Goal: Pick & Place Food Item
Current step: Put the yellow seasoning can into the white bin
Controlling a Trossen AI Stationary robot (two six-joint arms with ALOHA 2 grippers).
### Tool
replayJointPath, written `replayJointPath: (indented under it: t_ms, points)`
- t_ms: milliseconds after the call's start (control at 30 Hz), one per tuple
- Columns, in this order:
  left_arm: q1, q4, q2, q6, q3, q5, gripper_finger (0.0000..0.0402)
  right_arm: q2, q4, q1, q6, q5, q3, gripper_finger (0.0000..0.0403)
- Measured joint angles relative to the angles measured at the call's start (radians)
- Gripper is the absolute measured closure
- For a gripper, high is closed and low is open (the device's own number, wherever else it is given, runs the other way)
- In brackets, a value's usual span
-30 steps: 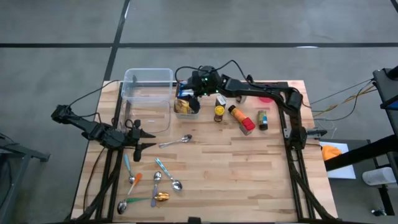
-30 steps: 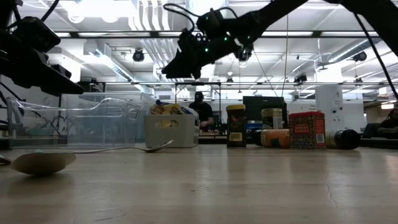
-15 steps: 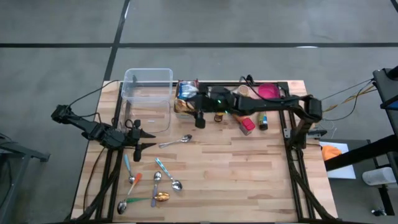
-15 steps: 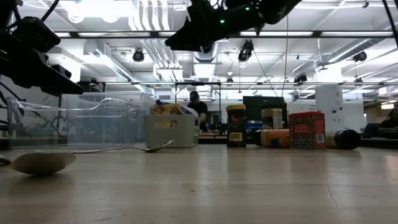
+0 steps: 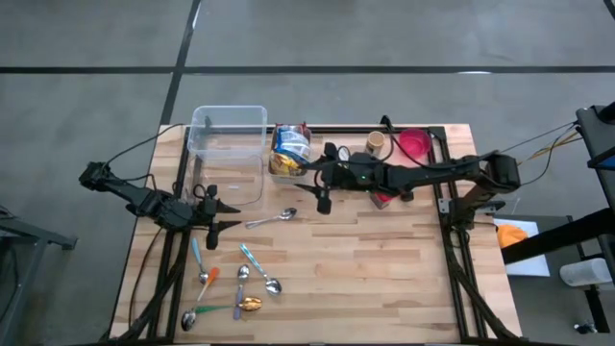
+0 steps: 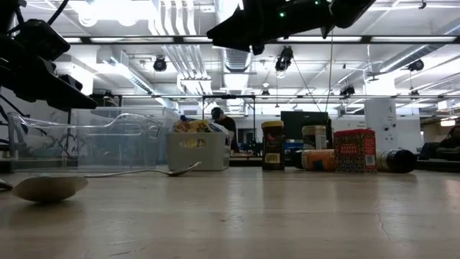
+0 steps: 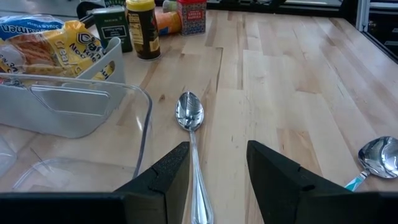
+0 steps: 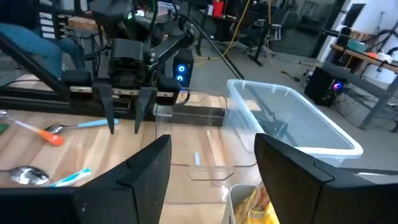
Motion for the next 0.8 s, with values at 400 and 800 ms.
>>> replayJointPath:
  t_ms: [400, 800]
  points:
    - [0.0, 0.0, 0.0, 0.0, 0.0, 0.0, 0.0238, -0.093, -0.004, 0.091, -0.005, 0.187, -0.113, 0.0176]
    - [0.0, 0.0, 0.0, 0.0, 0.0, 0.0, 0.0238, -0.283, 0.087, 0.23, 0.011, 0.188, -0.336, 0.0176]
